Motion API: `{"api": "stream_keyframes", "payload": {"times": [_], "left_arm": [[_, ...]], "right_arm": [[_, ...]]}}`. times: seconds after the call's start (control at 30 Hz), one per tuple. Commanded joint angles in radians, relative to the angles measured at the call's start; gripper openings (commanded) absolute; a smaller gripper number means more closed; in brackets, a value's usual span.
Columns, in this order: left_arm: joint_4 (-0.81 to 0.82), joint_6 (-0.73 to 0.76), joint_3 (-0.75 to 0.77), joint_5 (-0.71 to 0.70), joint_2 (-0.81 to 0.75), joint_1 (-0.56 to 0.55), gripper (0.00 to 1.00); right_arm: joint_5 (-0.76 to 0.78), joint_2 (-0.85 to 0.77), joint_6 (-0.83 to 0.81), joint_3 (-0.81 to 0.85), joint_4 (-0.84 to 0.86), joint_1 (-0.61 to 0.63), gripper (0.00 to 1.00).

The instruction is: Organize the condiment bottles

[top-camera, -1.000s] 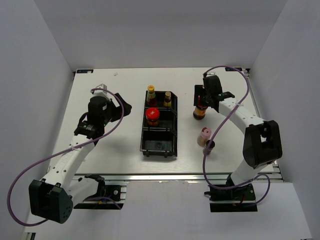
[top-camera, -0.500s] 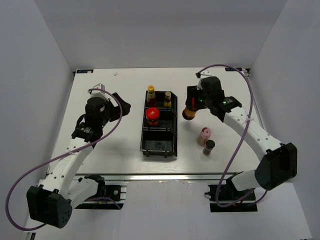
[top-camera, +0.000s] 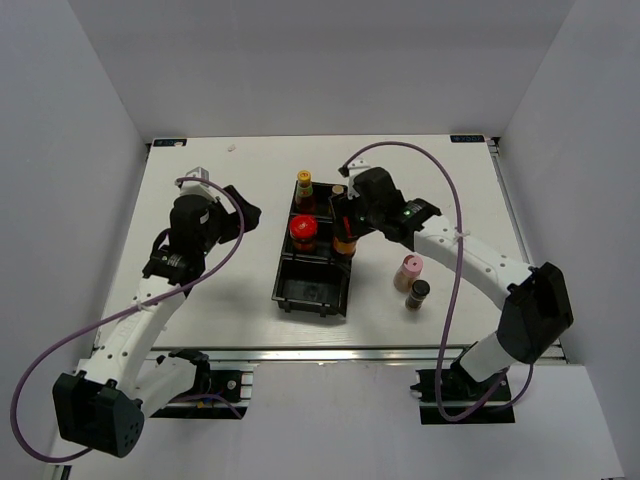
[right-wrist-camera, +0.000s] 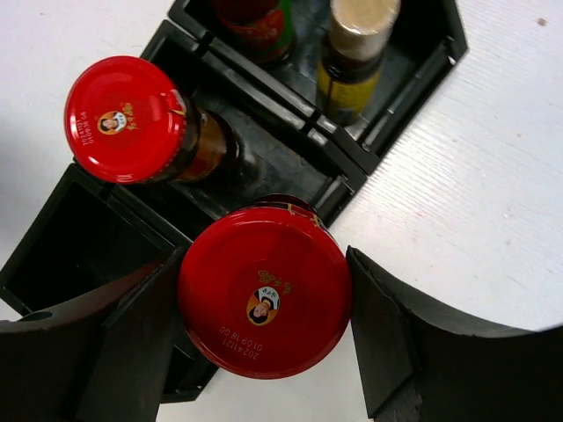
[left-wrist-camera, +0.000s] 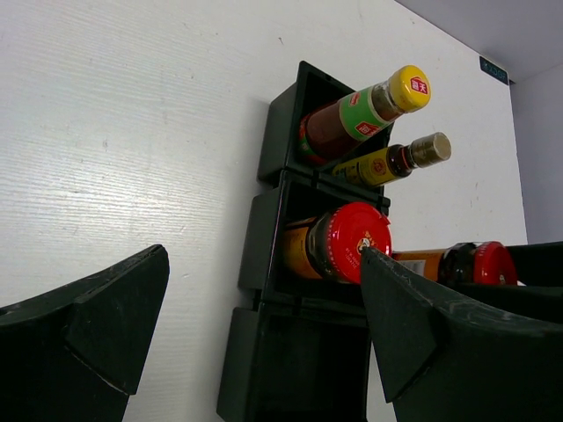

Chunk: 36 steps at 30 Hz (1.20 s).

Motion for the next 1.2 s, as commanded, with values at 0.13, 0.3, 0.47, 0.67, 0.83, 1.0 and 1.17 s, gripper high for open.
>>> {"api": "stream_keyframes", "payload": {"times": [0.13, 0.3, 0.47, 0.67, 0.83, 1.0, 1.17], "left_arm": [[-0.003, 0.011, -0.006, -0.013, -0.043, -0.004, 0.98], [0.000, 0.011, -0.009, -0.013, -0.046, -0.005, 0.98], [0.000, 0.011, -0.011, -0.006, -0.043, -0.005, 0.98], [-0.006, 0.009, -0.012, -0.009, -0.047, -0.005, 0.98], [-0.006, 0.006, -0.014, -0.009, -0.051, -0.005, 0.98], [-0.005, 0.003, -0.014, -0.001, -0.043, -0.005, 0.98], [0.000, 0.003, -0.025, 0.011, -0.041, -0.005, 0.98]], "right_arm": [[0.062, 0.033, -0.001, 0.138, 0.152, 0.031, 0.29], [0.036, 0.058, -0.011, 0.132, 0.192, 0.034, 0.29], [-0.006, 0.091, -0.037, 0.100, 0.237, 0.038, 0.29], [-0.020, 0.139, -0.072, 0.061, 0.303, 0.040, 0.29], [0.018, 0.150, -0.061, 0.060, 0.275, 0.040, 0.32], [0.010, 0.144, -0.051, 0.040, 0.270, 0.039, 0.46], [0.015, 0.150, -0.040, 0.026, 0.255, 0.040, 0.60]]}}
